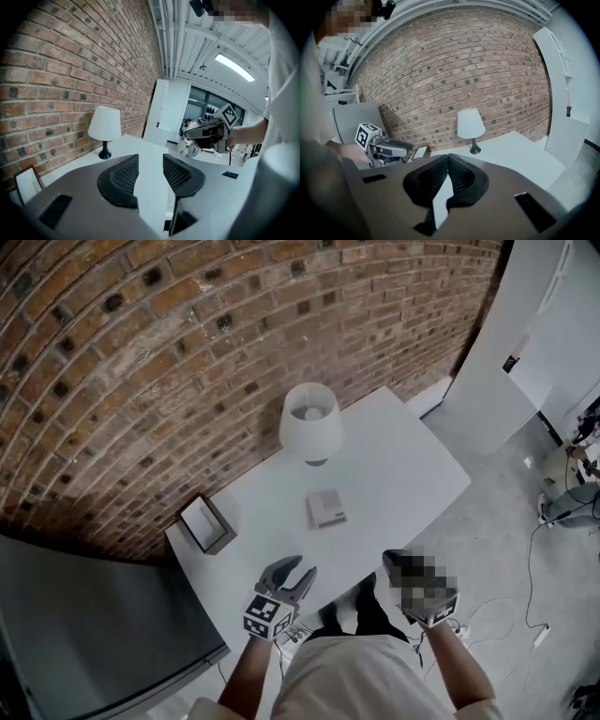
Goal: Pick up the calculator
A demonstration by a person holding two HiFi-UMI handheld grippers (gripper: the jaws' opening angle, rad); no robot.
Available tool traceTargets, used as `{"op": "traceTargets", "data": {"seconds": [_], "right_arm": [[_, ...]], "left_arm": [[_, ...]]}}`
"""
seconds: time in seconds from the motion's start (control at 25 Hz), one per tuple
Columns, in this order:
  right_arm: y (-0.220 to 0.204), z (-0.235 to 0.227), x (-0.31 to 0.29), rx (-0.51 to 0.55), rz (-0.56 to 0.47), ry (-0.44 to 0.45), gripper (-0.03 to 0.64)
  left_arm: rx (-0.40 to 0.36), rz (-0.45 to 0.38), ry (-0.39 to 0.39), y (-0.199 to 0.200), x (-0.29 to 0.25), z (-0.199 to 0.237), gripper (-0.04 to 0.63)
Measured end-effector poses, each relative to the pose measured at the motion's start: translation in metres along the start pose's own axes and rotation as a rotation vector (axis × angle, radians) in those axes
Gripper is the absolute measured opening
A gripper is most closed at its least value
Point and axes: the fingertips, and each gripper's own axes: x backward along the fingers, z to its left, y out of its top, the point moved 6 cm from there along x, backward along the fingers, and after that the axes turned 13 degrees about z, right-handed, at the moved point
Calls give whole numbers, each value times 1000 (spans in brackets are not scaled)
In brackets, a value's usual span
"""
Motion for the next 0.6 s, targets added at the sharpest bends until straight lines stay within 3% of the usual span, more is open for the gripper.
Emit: {"op": "traceTargets", "data": {"seconds": [0.6], "right_arm": [[29,-97,-96,79,137,216,12]], "left_arm": [[-40,154,187,16,-109,29,196]]}}
